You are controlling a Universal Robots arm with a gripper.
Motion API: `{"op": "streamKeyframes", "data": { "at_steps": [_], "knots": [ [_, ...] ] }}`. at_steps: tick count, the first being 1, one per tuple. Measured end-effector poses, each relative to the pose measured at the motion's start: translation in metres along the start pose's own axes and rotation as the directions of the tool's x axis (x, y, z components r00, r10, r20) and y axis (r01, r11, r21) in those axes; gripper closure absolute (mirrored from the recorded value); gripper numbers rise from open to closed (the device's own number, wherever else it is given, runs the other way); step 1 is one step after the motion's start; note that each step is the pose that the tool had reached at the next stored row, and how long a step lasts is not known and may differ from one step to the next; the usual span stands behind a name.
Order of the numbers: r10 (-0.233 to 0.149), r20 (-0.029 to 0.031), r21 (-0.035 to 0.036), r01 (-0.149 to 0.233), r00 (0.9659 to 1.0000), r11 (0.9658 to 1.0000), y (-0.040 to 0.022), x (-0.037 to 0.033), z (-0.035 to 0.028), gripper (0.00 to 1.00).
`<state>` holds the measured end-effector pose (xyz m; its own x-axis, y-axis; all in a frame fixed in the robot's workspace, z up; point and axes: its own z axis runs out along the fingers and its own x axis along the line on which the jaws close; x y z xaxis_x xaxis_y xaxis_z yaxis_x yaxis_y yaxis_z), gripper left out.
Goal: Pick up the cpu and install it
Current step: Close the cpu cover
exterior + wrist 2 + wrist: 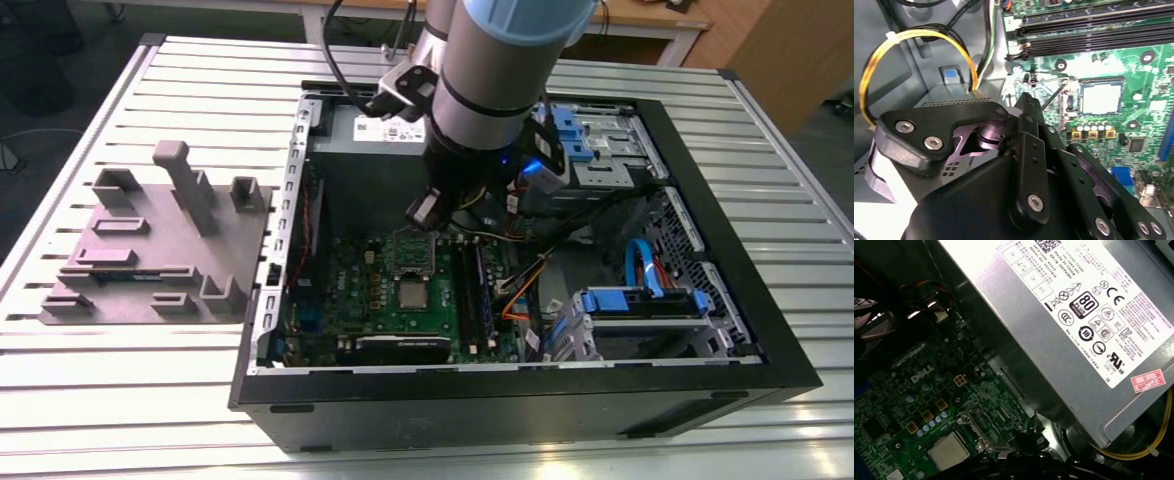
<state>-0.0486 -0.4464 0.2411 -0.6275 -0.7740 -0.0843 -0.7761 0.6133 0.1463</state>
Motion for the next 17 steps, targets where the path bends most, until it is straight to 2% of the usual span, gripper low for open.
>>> {"op": "streamKeyframes", "data": {
  "at_steps": [1, 3, 8, 17],
  "knots": [
    [-0.002, -0.0046, 0.0032, 0.002, 1.0000, 1.0000, -0.0001, 0.0005, -0.0001, 0.90],
    [-0.006, -0.0080, 0.0049, 0.006, 0.9999, 1.0000, -0.0003, 0.0023, -0.0004, 0.90],
    [-0.015, -0.0092, 0.0042, 0.015, 0.9998, 0.9999, -0.0017, 0.0085, -0.0011, 0.90],
    [-0.027, -0.0108, 0.0031, 0.027, 0.9996, 0.9996, -0.0080, 0.0184, -0.0028, 0.90]
  ]
}}
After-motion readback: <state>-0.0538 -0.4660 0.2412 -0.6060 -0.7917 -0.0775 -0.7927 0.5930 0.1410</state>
